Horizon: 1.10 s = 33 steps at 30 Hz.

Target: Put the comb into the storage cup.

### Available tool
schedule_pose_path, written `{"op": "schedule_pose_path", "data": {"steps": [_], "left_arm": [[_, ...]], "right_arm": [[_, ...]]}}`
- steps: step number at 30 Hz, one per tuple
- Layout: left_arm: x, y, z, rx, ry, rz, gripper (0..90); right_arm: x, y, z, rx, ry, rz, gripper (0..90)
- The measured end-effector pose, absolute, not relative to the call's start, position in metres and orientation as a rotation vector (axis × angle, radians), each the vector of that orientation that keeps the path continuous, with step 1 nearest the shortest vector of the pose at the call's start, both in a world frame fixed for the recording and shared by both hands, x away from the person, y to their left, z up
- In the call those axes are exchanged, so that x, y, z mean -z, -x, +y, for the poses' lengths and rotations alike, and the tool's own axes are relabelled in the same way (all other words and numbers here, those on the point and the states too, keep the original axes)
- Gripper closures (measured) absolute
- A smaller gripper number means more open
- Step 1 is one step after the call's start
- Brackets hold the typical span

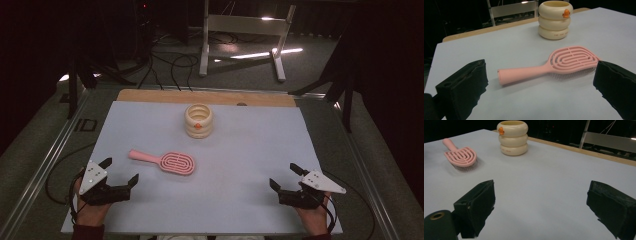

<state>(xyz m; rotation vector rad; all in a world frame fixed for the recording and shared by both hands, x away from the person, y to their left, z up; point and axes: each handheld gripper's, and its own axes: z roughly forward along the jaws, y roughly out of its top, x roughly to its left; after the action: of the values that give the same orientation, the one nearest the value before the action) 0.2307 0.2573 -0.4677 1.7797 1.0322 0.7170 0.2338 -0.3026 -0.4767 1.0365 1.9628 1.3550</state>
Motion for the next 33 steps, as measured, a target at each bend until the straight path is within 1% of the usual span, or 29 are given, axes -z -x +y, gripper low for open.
{"op": "schedule_pose_path", "data": {"steps": [6, 13, 25, 29, 33], "left_arm": [[0.468, -0.231, 0.257, -0.708, -1.791, 1.024, 0.0], [0.467, -0.232, 0.255, -0.663, -1.820, 1.020, 0.0], [0.462, -0.235, 0.247, -0.681, -1.872, 1.041, 0.1], [0.460, -0.236, 0.246, -0.694, -1.872, 1.037, 0.2], [0.458, -0.239, 0.248, -0.680, -1.852, 1.034, 0.7]], "right_arm": [[0.479, -0.234, -0.301, -1.345, -1.039, 1.967, 8.1], [0.481, -0.235, -0.299, -1.333, -1.030, 1.980, 8.1], [0.483, -0.235, -0.300, -1.326, -1.039, 1.964, 8.1], [0.483, -0.235, -0.301, -1.328, -1.047, 1.958, 8.1], [0.484, -0.235, -0.299, -1.324, -1.042, 1.955, 8.1]]}}
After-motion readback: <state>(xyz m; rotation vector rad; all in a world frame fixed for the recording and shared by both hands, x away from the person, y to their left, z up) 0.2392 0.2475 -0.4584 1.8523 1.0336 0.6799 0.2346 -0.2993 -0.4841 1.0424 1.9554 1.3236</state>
